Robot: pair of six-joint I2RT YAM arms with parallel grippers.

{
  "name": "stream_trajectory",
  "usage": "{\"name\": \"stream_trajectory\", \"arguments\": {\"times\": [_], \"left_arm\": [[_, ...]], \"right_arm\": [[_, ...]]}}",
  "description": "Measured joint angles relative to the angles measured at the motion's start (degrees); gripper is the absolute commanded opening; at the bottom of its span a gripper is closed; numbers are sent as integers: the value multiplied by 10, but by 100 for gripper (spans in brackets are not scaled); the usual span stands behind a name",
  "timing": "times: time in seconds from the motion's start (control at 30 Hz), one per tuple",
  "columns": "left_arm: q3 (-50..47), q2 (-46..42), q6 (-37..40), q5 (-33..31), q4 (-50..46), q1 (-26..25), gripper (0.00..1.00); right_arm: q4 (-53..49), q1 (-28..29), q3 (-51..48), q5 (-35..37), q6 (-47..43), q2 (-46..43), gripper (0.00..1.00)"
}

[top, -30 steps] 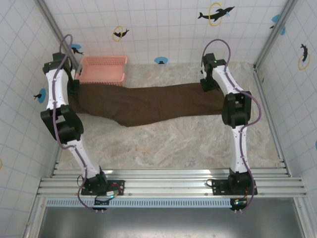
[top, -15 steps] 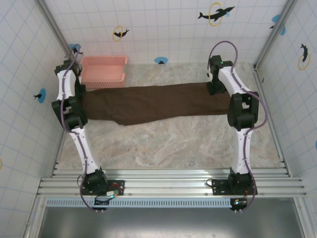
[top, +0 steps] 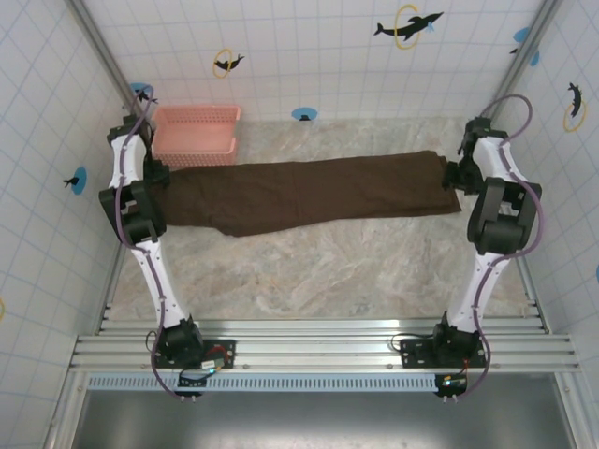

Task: Roll up the long pants

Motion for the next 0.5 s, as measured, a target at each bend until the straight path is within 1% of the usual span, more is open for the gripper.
{"name": "stream_trajectory", "arguments": {"times": [0.1, 0.2, 0.37, 0.5], "left_arm": [[-22, -13, 10, 0, 2, -10, 98], [-45, -44, 23, 0, -1, -28, 98], [-73, -119, 36, 1, -8, -71, 97], [-123, -191, 38, 12, -10, -120, 97]], "right_arm": [[10, -8, -33, -22, 12, -1, 61], [19, -8, -47, -43, 16, -1, 61], [55, -10, -78, -56, 24, -1, 61], [85, -14, -114, -55, 27, -15, 62]]}}
